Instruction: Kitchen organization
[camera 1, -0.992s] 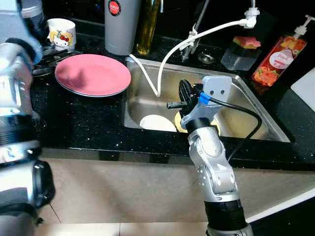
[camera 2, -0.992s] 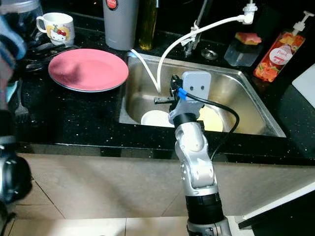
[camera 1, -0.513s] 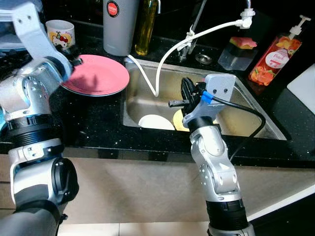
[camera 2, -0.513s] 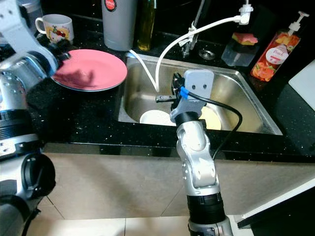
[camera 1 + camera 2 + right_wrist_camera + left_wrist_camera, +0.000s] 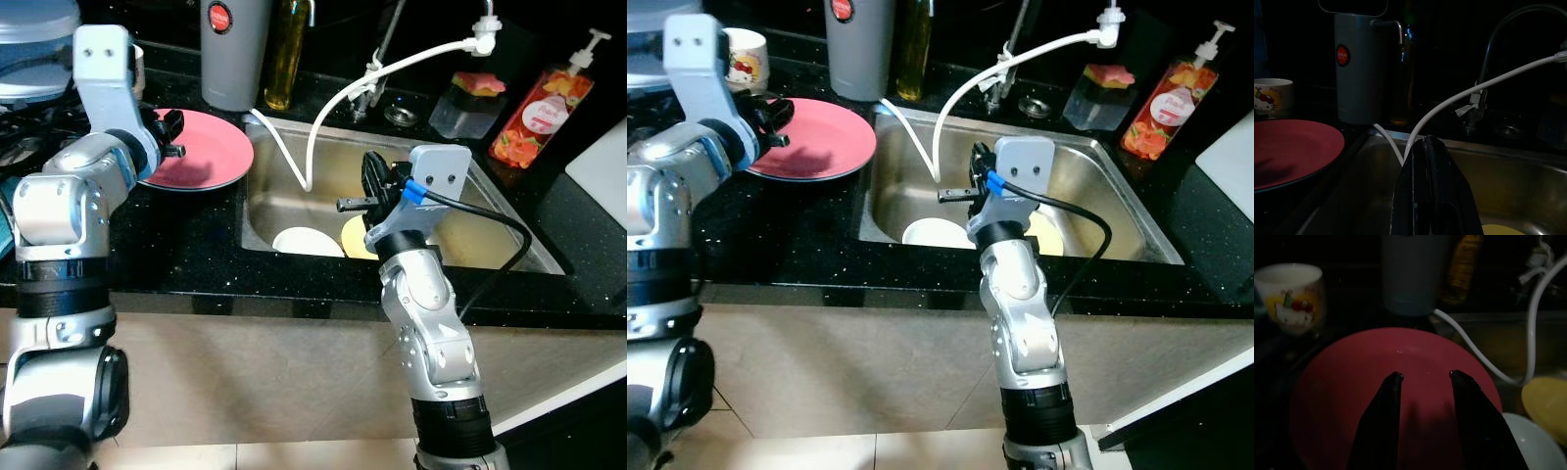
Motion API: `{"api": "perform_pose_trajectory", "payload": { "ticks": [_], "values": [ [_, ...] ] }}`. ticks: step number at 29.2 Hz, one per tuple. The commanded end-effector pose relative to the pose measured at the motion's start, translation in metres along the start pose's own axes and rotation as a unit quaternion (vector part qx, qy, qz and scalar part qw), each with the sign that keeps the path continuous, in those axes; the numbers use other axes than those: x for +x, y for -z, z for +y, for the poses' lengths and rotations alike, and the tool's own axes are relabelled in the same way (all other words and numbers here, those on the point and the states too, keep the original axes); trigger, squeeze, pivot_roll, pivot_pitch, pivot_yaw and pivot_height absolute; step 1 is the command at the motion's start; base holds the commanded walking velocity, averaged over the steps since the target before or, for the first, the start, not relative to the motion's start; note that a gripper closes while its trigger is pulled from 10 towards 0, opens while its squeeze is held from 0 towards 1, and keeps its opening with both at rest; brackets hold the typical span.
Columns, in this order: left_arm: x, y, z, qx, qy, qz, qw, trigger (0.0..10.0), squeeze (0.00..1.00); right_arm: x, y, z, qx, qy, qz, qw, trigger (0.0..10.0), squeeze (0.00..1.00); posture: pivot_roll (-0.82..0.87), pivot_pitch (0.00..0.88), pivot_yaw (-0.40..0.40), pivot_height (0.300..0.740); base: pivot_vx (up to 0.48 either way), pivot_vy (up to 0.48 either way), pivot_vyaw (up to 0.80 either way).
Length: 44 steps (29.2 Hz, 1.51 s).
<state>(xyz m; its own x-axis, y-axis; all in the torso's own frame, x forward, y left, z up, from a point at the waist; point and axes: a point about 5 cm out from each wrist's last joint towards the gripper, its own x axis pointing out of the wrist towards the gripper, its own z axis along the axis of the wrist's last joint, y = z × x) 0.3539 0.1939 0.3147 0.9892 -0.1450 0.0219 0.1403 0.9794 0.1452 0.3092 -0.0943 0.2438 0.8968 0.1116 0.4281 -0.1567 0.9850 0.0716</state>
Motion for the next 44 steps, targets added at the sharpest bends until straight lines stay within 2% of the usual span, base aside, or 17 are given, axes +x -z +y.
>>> {"api": "perform_pose_trajectory", "payload": {
  "ticks": [1, 2, 3, 5, 6, 7, 9, 10, 13, 14, 16, 18, 22, 29, 31, 36, 44],
  "values": [
    [-0.003, -0.001, -0.011, 0.039, 0.045, -0.004, 0.998, 10.0, 0.0, 0.0, -0.002, -0.006, -0.002, 0.012, -0.001, 1.0, 10.0, 0.0, 0.25, 0.034, -0.153, 0.74, 0.0, 0.0, 0.0],
    [-0.004, -0.001, -0.013, 0.06, 0.064, -0.009, 0.996, 10.0, 0.0, 0.0, -0.001, -0.006, -0.002, 0.014, 0.0, 1.0, 10.0, 0.0, 0.24, 0.035, -0.149, 0.74, 0.0, 0.0, 0.0],
    [-0.004, -0.001, -0.013, 0.06, 0.064, -0.009, 0.996, 10.0, 0.0, 0.0, -0.001, -0.006, -0.002, 0.014, 0.0, 1.0, 10.0, 0.0, 0.24, 0.035, -0.149, 0.74, 0.0, 0.0, 0.0],
    [-0.005, 0.007, -0.017, 0.106, 0.097, 0.019, 0.989, 10.0, 0.0, -0.001, -0.001, -0.006, -0.002, 0.017, 0.0, 1.0, 10.0, 0.0, 0.24, 0.036, -0.141, 0.74, 0.0, 0.0, 0.0],
    [-0.005, 0.007, -0.017, 0.106, 0.097, 0.019, 0.989, 10.0, 0.0, -0.001, -0.001, -0.006, -0.002, 0.017, 0.0, 1.0, 10.0, 0.0, 0.24, 0.036, -0.141, 0.74, 0.0, 0.0, 0.0],
    [-0.006, 0.012, -0.018, 0.128, 0.108, 0.033, 0.985, 10.0, 0.0, -0.001, -0.001, -0.006, -0.001, 0.018, 0.0, 1.0, 10.0, 0.0, 0.24, 0.036, -0.141, 0.74, 0.0, 0.0, 0.0],
    [0.0, 0.024, -0.026, 0.219, 0.123, 0.058, 0.966, 10.0, 0.0, -0.001, 0.001, -0.007, -0.001, 0.021, 0.003, 1.0, 10.0, 0.0, 0.24, 0.045, -0.136, 0.74, 0.0, 0.0, 0.0],
    [0.0, 0.024, -0.026, 0.219, 0.123, 0.058, 0.966, 10.0, 0.0, -0.001, 0.001, -0.007, -0.001, 0.021, 0.003, 1.0, 10.0, 0.0, 0.24, 0.045, -0.136, 0.74, 0.0, 0.0, 0.0],
    [0.008, 0.029, -0.03, 0.289, 0.115, 0.065, 0.948, 10.0, 0.0, -0.002, 0.001, -0.007, -0.003, 0.022, 0.003, 1.0, 10.0, 0.0, 0.24, 0.05, -0.132, 0.74, 0.0, 0.0, 0.0],
    [0.008, 0.029, -0.03, 0.289, 0.115, 0.065, 0.948, 10.0, 0.0, -0.002, 0.001, -0.007, -0.003, 0.022, 0.003, 1.0, 10.0, 0.0, 0.24, 0.05, -0.132, 0.74, 0.0, 0.0, 0.0],
    [0.013, 0.03, -0.029, 0.322, 0.107, 0.07, 0.938, 10.0, 0.0, -0.003, 0.001, -0.009, -0.004, 0.026, 0.004, 1.0, 10.0, 0.0, 0.23, 0.049, -0.128, 0.74, 0.0, 0.0, 0.0],
    [0.013, 0.032, -0.028, 0.328, 0.107, 0.073, 0.936, 10.0, 0.0, -0.004, 0.001, -0.009, -0.004, 0.026, 0.004, 1.0, 10.0, 0.0, 0.23, 0.049, -0.128, 0.74, 0.0, 0.0, 0.0],
    [0.012, 0.034, -0.023, 0.386, 0.107, 0.073, 0.913, 10.0, 0.0, -0.005, 0.002, -0.01, -0.005, 0.027, 0.009, 1.0, 10.0, 0.0, 0.23, 0.058, -0.142, 0.74, 0.0, 0.0, 0.0],
    [0.013, 0.033, -0.02, 0.394, 0.131, 0.082, 0.906, 10.0, 0.0, -0.003, 0.002, -0.006, -0.004, 0.017, 0.01, 1.0, 10.0, 0.0, 0.24, 0.061, -0.16, 0.74, 0.0, 0.0, 0.0],
    [0.013, 0.028, -0.02, 0.404, 0.149, 0.079, 0.899, 10.0, 0.0, -0.001, 0.002, -0.005, -0.004, 0.013, 0.009, 1.0, 10.0, 0.0, 0.24, 0.059, -0.153, 0.74, 0.0, 0.0, 0.0],
    [0.019, 0.015, -0.013, 0.43, 0.146, 0.078, 0.888, 10.0, 0.0, 0.0, 0.001, -0.005, -0.003, 0.017, 0.006, 1.0, 10.0, 0.0, 0.23, 0.057, -0.152, 0.74, 0.0, 0.0, 0.0],
    [0.017, 0.02, -0.008, 0.435, 0.177, 0.104, 0.877, 10.0, 0.0, -0.005, 0.003, -0.006, -0.003, 0.018, 0.01, 1.0, 10.0, 0.0, 0.23, 0.044, -0.149, 0.74, 0.0, 0.0, 0.0]
  ]
}}
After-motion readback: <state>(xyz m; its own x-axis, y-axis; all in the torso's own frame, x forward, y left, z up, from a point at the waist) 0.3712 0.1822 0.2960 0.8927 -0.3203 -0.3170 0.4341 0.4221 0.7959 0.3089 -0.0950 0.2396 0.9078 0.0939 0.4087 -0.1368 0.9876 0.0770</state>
